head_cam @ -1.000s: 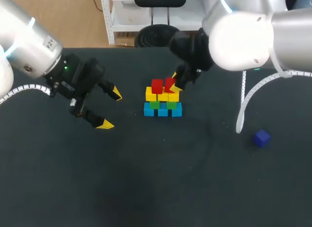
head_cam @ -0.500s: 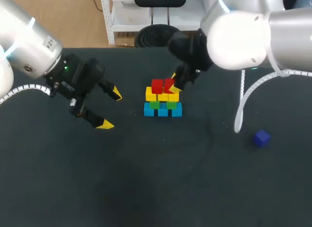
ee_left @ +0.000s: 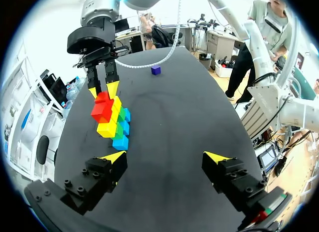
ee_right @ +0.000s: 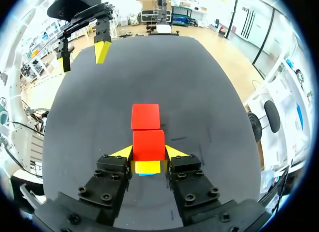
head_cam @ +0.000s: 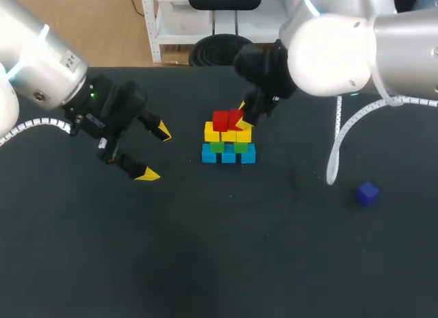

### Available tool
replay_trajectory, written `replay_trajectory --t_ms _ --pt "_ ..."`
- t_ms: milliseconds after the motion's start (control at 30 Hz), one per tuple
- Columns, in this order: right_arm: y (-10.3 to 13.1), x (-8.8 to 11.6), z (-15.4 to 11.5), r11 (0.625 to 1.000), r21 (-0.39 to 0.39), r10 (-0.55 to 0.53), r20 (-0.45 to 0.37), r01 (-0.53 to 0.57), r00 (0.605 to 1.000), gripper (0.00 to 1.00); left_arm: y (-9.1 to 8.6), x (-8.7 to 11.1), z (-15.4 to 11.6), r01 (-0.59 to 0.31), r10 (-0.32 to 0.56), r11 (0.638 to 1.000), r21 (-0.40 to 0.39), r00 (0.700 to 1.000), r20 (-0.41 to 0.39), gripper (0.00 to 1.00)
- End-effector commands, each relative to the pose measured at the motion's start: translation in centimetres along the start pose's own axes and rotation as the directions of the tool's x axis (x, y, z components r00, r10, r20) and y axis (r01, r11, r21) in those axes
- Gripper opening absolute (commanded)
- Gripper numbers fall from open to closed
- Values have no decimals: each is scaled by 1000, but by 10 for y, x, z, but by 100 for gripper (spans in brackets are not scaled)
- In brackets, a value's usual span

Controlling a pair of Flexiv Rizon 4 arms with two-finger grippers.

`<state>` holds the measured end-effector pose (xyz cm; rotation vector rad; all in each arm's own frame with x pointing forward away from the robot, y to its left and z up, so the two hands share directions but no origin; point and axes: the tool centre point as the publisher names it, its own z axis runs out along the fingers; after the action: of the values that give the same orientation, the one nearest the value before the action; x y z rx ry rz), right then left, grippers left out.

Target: Place the blue cubes, place green cubes on the blue cubes, place the yellow cubes on the green cubes, then place the red cubes on the yellow cubes, and place purple cube on the red cubes.

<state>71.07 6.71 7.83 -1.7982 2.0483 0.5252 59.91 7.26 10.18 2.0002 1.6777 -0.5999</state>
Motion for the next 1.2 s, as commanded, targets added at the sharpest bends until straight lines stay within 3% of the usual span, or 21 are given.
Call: replay_trajectory --t_ms 33,967,1100,1200 --pt "-1 0 0 1000 -2 -1 0 1 1000 0 0 0 0 -1 1 1000 0 1000 -1 100" --pt "2 2 1 1000 -7 -4 -8 4 1000 0 0 0 0 -1 1 1000 0 1000 -1 100" --pt "2 2 1 1000 -7 -5 -10 5 1000 25 0 0 0 -1 1 1000 0 1000 -1 100" --pt "2 2 1 1000 -7 -6 -12 5 1000 35 0 0 0 -1 1 1000 0 1000 -1 100"
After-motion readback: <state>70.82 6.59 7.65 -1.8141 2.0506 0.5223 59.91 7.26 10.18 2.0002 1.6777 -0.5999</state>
